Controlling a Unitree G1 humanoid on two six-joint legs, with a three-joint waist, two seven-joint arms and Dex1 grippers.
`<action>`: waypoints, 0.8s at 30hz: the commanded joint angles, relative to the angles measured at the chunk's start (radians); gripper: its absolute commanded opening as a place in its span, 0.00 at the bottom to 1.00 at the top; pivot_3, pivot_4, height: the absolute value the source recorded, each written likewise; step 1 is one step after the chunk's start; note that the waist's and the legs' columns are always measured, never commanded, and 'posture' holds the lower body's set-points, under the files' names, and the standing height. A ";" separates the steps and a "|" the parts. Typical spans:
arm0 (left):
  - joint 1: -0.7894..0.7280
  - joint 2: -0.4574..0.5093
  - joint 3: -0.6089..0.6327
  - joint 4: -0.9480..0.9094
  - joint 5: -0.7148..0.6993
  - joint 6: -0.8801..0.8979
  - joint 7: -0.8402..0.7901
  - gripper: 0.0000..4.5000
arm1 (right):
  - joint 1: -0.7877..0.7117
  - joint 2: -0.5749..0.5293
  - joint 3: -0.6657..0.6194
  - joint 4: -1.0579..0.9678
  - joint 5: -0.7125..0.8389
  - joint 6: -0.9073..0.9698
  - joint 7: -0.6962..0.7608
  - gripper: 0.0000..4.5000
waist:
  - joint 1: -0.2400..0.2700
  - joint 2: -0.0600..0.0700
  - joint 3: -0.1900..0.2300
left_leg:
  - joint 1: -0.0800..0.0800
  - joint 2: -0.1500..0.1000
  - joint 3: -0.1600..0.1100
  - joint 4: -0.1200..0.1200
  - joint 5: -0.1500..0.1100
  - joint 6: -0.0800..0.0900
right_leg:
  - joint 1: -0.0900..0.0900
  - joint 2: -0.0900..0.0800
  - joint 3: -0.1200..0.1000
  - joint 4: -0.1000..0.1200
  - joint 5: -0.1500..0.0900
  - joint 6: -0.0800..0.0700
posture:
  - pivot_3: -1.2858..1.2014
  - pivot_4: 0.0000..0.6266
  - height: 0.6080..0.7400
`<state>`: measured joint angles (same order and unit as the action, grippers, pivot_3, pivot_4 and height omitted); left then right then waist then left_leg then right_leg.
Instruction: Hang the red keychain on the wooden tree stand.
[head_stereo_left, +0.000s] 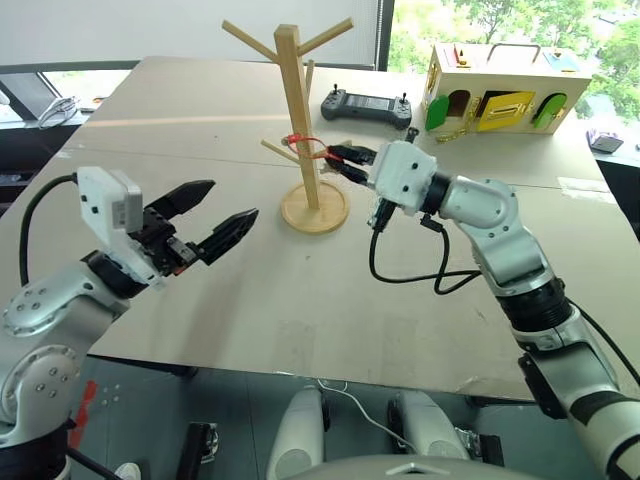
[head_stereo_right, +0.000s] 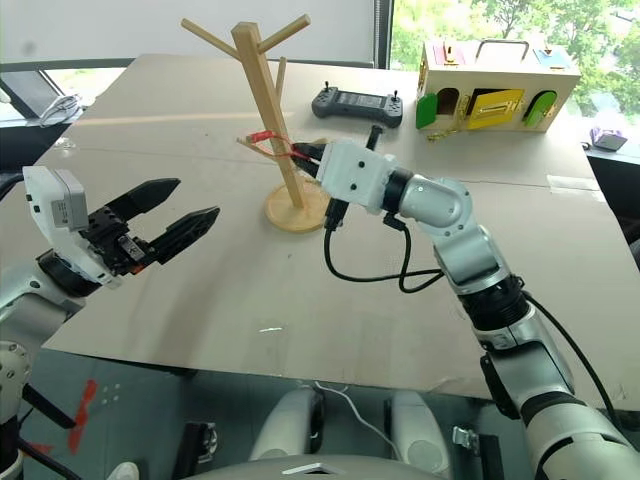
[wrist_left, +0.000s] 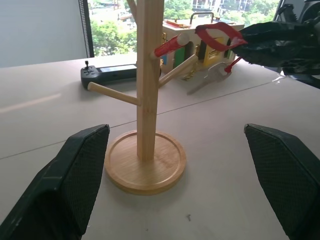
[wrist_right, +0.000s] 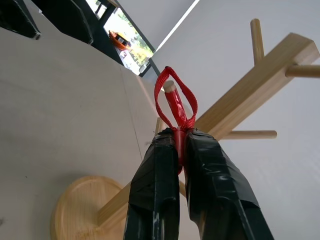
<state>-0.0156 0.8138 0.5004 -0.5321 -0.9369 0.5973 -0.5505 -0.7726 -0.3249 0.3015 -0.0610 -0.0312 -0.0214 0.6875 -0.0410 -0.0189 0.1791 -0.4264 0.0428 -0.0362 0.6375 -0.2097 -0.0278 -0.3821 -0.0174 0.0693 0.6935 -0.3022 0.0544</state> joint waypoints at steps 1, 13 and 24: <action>-0.027 0.001 0.005 -0.008 0.012 -0.015 -0.011 1.00 | -0.028 0.023 -0.001 -0.010 -0.016 -0.038 -0.015 0.01 | 0.000 0.000 0.000 | 0.000 0.000 0.000 0.000 0.000 0.000 | 0.000 0.000 0.000 0.000 0.000 0.000 | 0.52 0.24 1.00; -0.041 -0.014 0.003 -0.012 0.032 -0.002 -0.011 1.00 | -0.086 0.139 0.008 0.127 -0.060 -0.076 -0.066 0.01 | -0.001 0.000 0.000 | 0.000 0.000 0.000 0.000 0.000 0.000 | 0.000 0.000 0.000 0.000 0.000 0.000 | 0.52 0.24 1.00; -0.043 -0.022 -0.003 -0.031 0.032 0.002 0.006 1.00 | -0.089 0.155 0.014 0.214 -0.094 -0.109 -0.078 0.01 | -0.002 0.000 0.000 | 0.000 0.000 0.000 0.000 0.000 0.000 | 0.000 0.000 0.000 0.000 0.000 0.000 | 0.52 0.24 1.00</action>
<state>-0.0526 0.7920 0.4881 -0.5303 -0.9054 0.6049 -0.5438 -0.8503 -0.1717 0.3169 0.1756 -0.1275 -0.1124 0.6098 -0.0427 -0.0188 0.1792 -0.4263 0.0429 -0.0363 0.6373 -0.2097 -0.0280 -0.3824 -0.0174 0.0692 0.6940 -0.3021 0.0543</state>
